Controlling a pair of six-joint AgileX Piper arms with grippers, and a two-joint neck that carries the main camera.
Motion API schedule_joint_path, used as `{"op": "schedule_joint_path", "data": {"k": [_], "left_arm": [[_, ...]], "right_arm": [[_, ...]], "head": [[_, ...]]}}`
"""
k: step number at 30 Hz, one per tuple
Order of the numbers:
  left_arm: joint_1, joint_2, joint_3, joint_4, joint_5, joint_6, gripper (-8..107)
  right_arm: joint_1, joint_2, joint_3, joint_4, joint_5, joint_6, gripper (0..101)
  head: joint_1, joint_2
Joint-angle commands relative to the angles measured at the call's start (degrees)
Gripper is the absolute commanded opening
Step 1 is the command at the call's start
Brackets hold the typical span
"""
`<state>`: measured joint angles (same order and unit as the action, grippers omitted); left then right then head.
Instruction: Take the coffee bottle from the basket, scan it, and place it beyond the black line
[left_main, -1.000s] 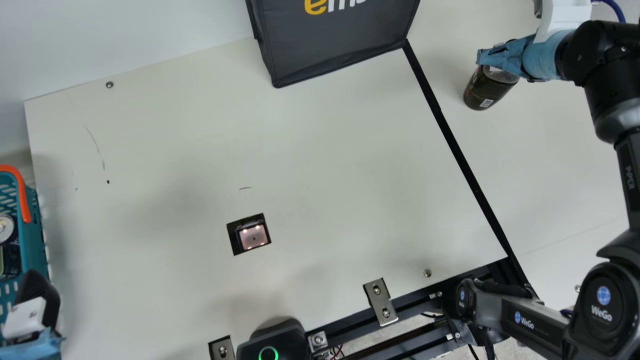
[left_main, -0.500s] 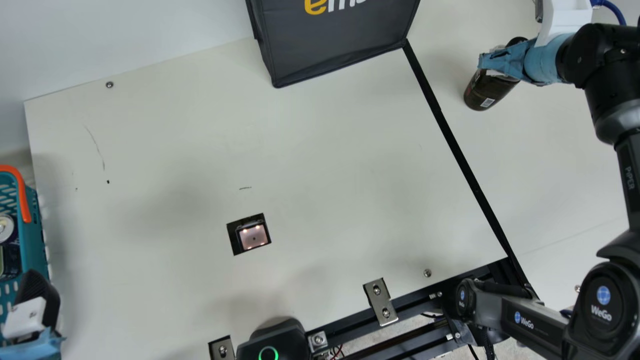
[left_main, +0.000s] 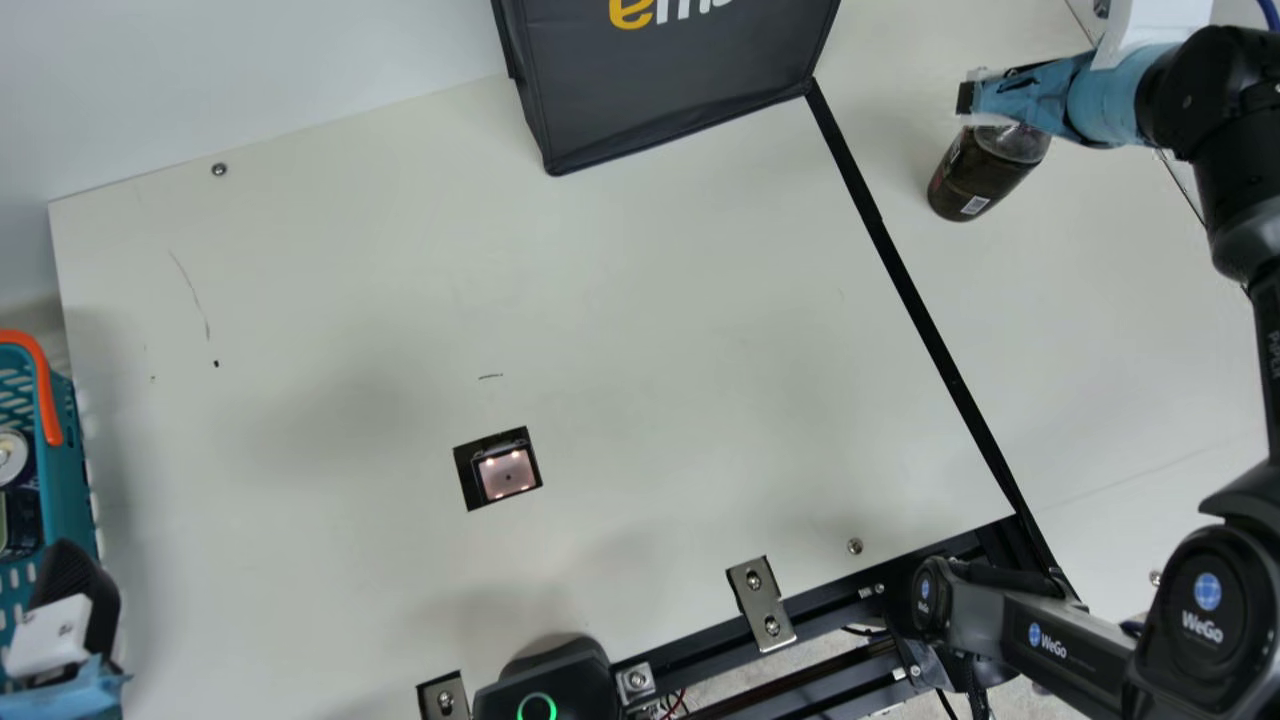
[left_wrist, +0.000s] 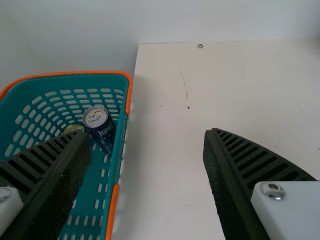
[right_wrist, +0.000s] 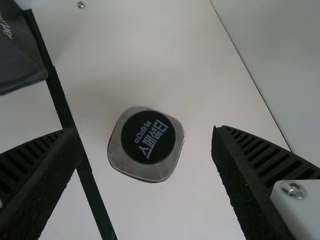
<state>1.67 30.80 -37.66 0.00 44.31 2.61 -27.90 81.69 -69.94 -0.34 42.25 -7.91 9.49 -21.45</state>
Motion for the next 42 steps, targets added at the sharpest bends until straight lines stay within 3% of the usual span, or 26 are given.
{"op": "schedule_joint_path", "data": {"k": [1,18,42], "left_arm": [[0.0,0.0,0.0,0.0,0.0,0.0,90],[0.0,0.0,0.0,0.0,0.0,0.0,90],[0.0,0.0,0.0,0.0,0.0,0.0,90]], "right_arm": [[0.3,-0.2,-0.7,0.8,0.5,-0.3,91],[8.1,-4.8,-3.1,3.6,3.8,0.5,91],[22.0,-14.3,2.5,1.4,4.6,6.4,91]], "head": [[-1.6,-0.1],[-1.6,-0.1],[-1.6,-0.1]]}}
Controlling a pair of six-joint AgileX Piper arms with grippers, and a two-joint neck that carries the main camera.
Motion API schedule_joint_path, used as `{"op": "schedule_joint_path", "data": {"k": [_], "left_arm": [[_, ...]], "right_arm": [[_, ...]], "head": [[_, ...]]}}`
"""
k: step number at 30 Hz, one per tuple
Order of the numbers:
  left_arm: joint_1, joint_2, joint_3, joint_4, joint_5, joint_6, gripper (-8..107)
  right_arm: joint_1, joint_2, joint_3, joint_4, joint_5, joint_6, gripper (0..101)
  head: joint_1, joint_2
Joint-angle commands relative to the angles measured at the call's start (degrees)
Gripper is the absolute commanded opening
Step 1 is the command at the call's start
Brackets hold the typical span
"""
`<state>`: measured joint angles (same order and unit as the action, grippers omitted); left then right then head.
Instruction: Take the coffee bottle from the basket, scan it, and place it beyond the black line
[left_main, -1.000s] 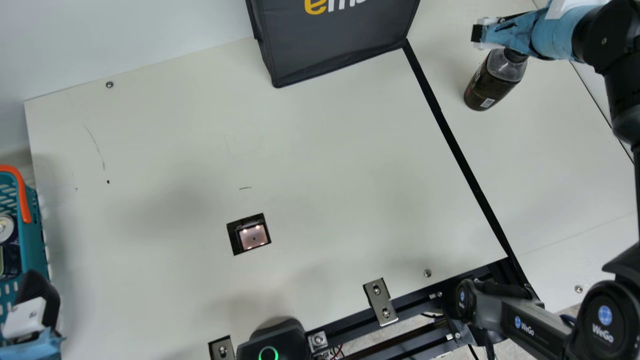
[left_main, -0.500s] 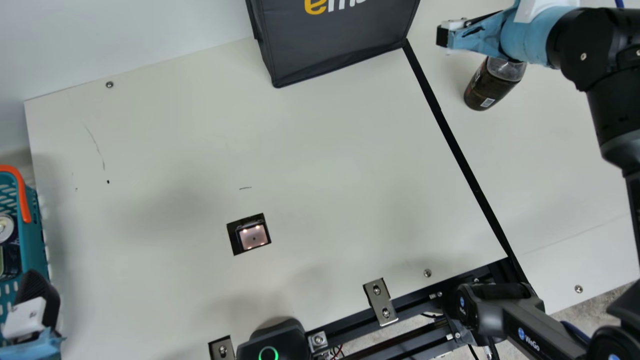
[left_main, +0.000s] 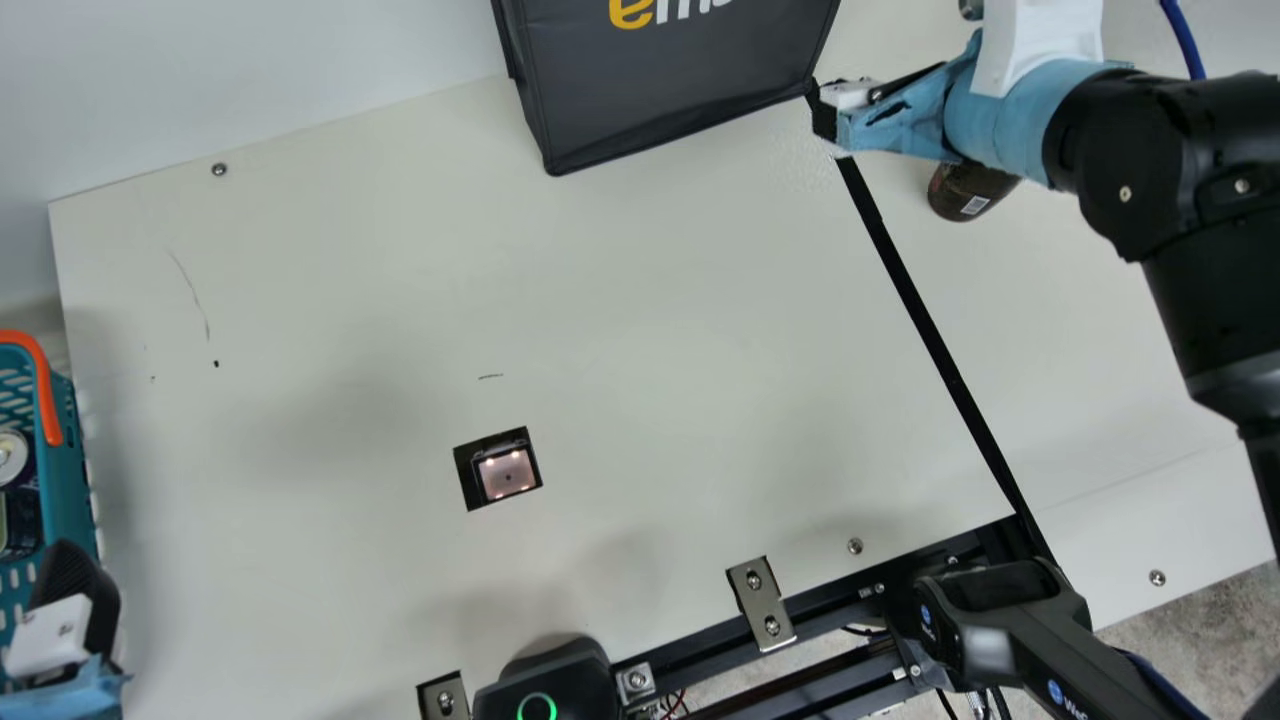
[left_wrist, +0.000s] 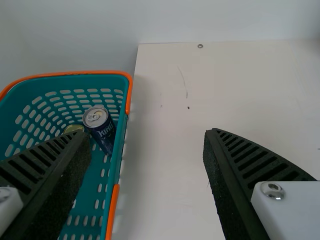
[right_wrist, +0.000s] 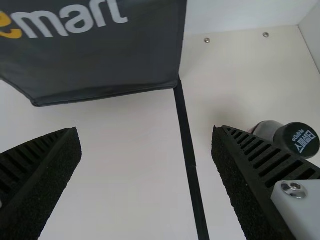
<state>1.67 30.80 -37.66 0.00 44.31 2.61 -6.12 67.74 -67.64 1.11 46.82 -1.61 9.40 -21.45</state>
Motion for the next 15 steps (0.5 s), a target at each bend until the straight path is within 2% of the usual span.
{"op": "schedule_joint_path", "data": {"k": [1,13,15], "left_arm": [[0.0,0.0,0.0,0.0,0.0,0.0,90],[0.0,0.0,0.0,0.0,0.0,0.0,90],[-0.2,0.8,-2.0,-0.1,1.6,0.0,90]], "right_arm": [[0.5,-0.9,0.5,0.0,0.0,0.1,91],[2.6,-6.1,3.7,1.2,0.8,-0.8,91],[2.9,-7.6,3.1,0.8,2.9,-0.6,91]], "head": [[-1.5,-0.1],[-1.5,-0.1],[-1.5,2.5]]}}
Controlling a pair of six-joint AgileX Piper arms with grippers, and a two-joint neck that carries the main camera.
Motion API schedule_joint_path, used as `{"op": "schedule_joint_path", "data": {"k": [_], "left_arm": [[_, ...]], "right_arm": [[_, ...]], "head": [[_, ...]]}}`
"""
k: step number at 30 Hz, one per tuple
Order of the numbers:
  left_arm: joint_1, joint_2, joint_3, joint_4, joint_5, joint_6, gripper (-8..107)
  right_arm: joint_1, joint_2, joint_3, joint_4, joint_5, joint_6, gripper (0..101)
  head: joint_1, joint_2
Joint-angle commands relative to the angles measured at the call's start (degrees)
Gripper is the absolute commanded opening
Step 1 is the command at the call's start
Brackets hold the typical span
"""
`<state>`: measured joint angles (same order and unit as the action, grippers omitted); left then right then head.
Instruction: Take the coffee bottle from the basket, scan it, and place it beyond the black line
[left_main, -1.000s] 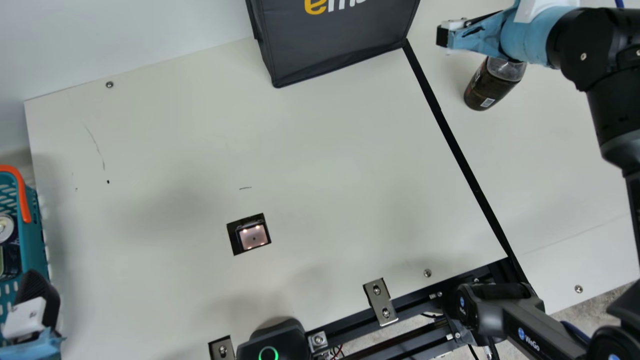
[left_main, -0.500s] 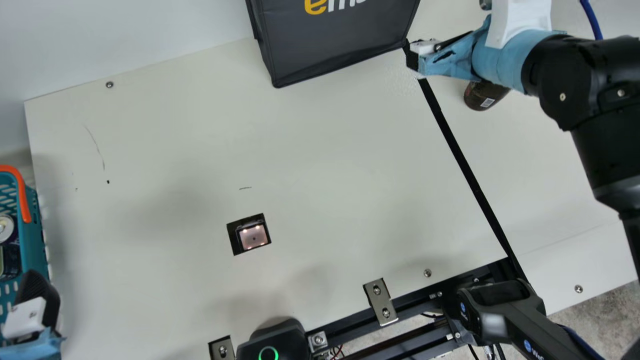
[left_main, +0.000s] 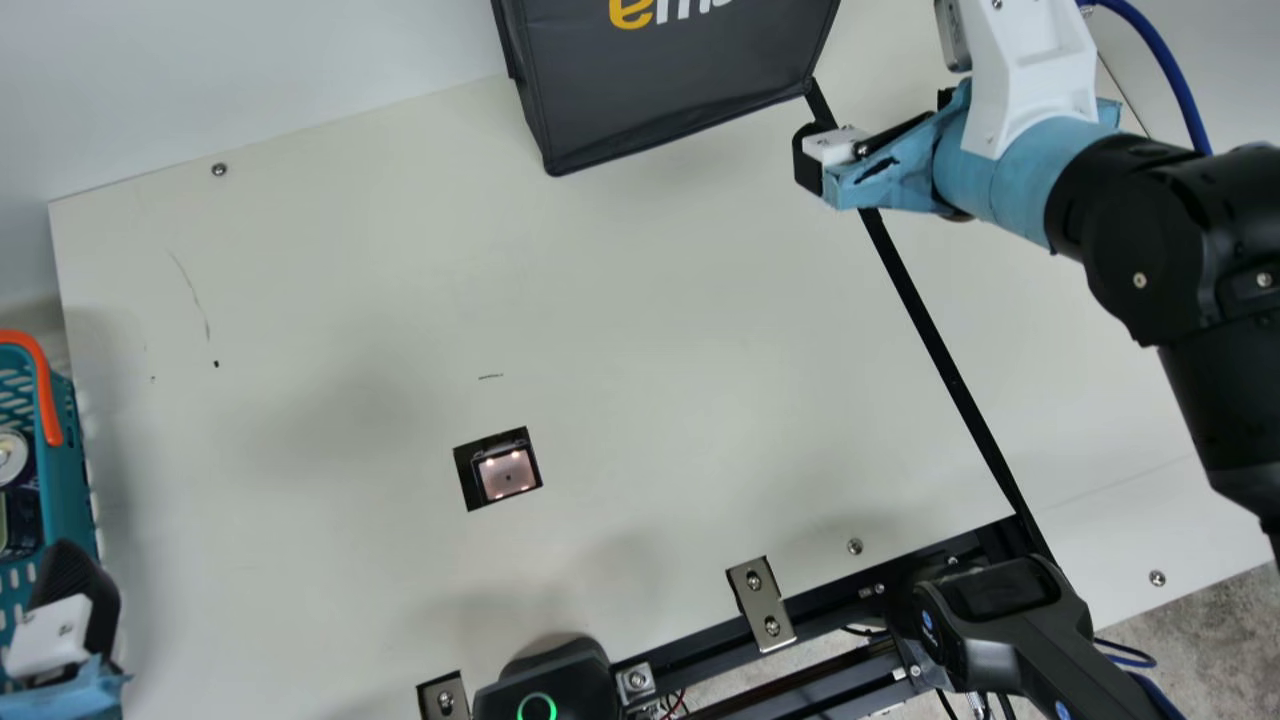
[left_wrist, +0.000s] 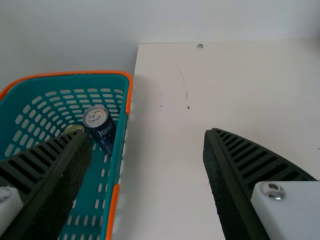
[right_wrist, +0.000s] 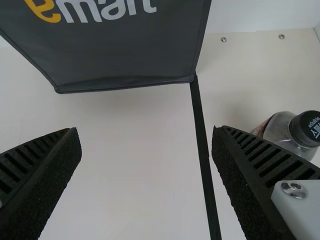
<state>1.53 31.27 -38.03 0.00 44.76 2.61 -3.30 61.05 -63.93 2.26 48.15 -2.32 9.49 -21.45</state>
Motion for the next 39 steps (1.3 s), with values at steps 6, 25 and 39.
{"op": "schedule_joint_path", "data": {"k": [6,25,39], "left_arm": [[-0.7,2.7,-7.6,-0.4,6.0,0.0,90],[-2.7,10.3,-26.7,-1.3,21.3,0.0,90],[-3.1,12.0,-30.9,-1.5,24.6,0.0,90]], "right_arm": [[1.3,-6.2,-2.2,-1.2,7.6,0.1,91],[3.9,-18.8,-5.9,-3.0,21.9,0.0,91],[3.9,-18.8,-5.9,-3.0,21.9,0.0,91]], "head": [[-1.6,10.5],[-1.6,19.9],[-1.6,19.9]]}}
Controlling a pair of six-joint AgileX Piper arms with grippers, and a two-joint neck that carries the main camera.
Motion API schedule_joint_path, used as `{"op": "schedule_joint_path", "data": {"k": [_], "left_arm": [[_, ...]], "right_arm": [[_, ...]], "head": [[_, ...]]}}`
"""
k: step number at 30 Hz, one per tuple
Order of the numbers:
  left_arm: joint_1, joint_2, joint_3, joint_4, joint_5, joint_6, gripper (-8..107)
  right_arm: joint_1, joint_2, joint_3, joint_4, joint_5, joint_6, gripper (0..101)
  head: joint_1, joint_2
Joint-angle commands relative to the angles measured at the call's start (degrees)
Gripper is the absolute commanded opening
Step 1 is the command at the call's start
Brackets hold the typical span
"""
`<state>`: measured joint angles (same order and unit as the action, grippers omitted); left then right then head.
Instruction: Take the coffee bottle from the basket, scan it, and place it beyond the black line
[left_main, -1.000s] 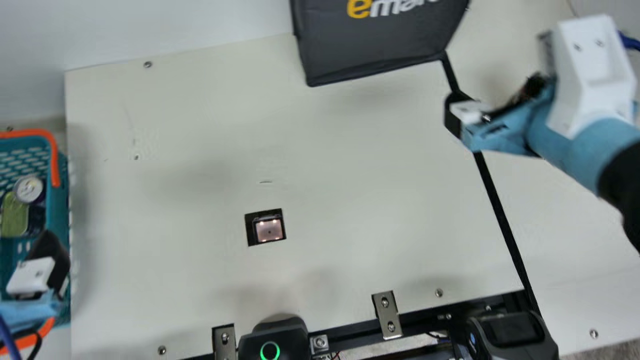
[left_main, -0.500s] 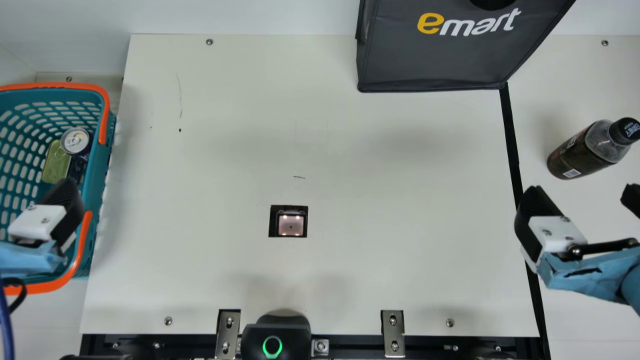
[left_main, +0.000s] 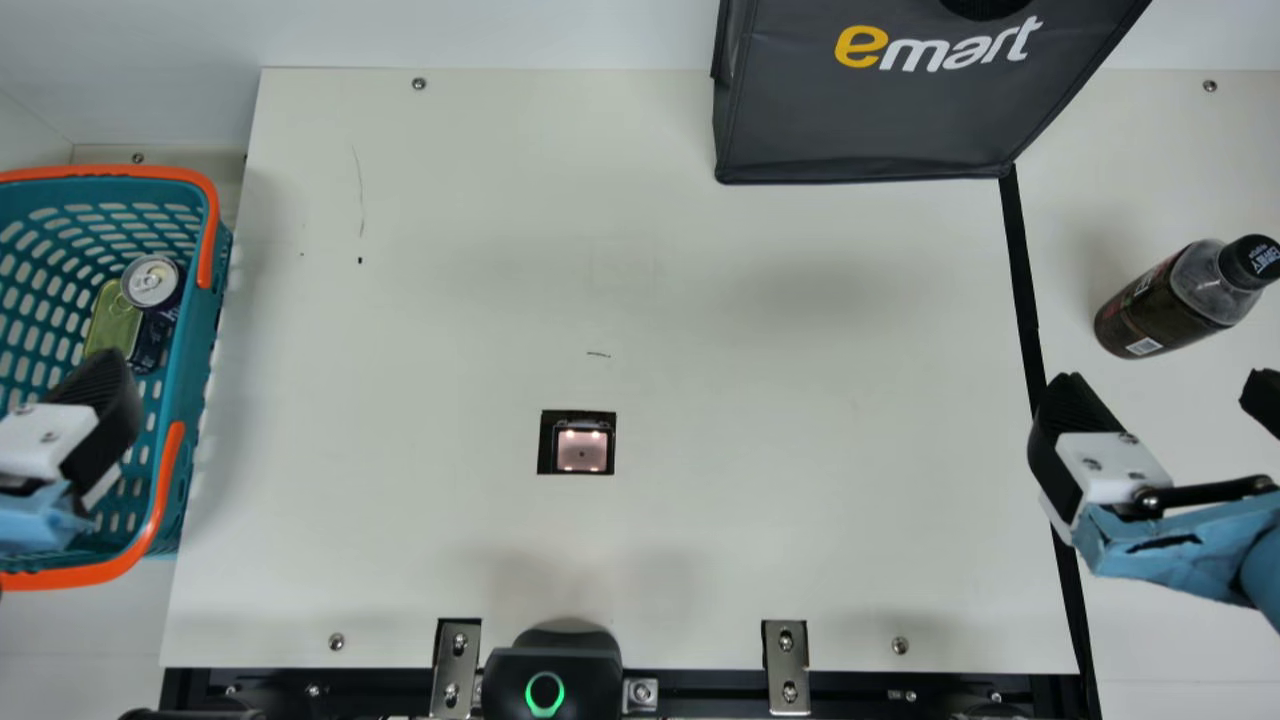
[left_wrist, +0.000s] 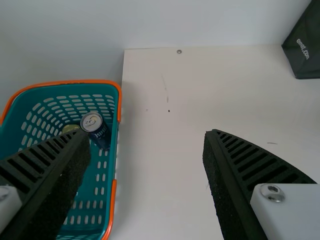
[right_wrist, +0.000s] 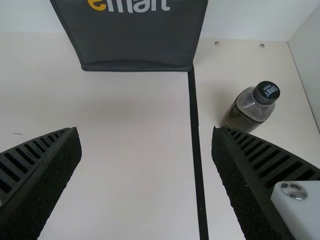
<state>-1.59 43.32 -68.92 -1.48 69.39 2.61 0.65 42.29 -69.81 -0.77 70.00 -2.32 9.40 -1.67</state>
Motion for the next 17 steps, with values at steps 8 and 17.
{"op": "schedule_joint_path", "data": {"k": [8,17], "left_arm": [[0.0,0.0,0.0,0.0,0.0,0.0,90],[0.0,0.0,0.0,0.0,0.0,0.0,90]], "right_arm": [[0.0,0.0,0.0,0.0,0.0,0.0,91],[0.0,0.0,0.0,0.0,0.0,0.0,91]], "head": [[-1.5,0.1],[-1.5,0.1]]}}
